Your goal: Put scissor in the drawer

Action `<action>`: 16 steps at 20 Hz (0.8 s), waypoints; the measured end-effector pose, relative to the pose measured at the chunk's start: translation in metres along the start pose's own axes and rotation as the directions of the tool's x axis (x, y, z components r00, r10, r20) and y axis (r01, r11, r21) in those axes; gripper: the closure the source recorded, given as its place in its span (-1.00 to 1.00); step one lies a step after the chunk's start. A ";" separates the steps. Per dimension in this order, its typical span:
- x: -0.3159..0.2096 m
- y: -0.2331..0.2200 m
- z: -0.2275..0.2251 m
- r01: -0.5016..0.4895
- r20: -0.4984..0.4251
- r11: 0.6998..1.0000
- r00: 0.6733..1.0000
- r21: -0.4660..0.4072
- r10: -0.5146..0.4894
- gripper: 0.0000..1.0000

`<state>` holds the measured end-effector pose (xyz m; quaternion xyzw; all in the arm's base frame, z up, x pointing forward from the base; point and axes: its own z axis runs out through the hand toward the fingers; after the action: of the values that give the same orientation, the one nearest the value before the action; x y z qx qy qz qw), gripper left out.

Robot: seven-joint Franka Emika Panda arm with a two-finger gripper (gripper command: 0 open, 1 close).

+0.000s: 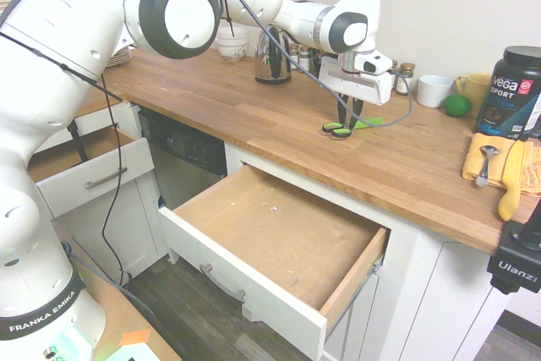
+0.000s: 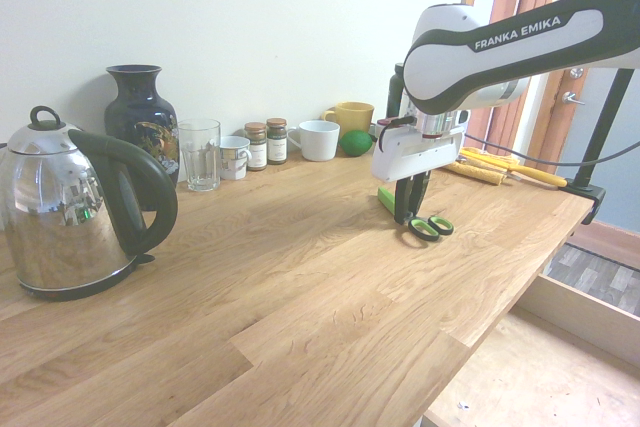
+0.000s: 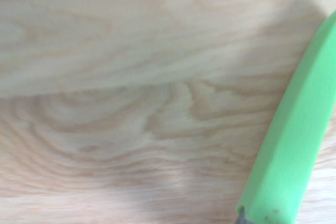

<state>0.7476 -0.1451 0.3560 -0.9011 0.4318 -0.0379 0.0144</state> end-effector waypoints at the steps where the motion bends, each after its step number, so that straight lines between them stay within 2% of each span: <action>1: 0.000 0.000 -0.008 0.000 -0.005 1.000 1.000 0.006 0.000 1.00; 16: -0.051 0.031 -0.101 -0.001 -0.013 1.000 1.000 0.024 0.002 1.00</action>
<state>0.6835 -0.1238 0.4521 -0.9002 0.4320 -0.0491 0.0224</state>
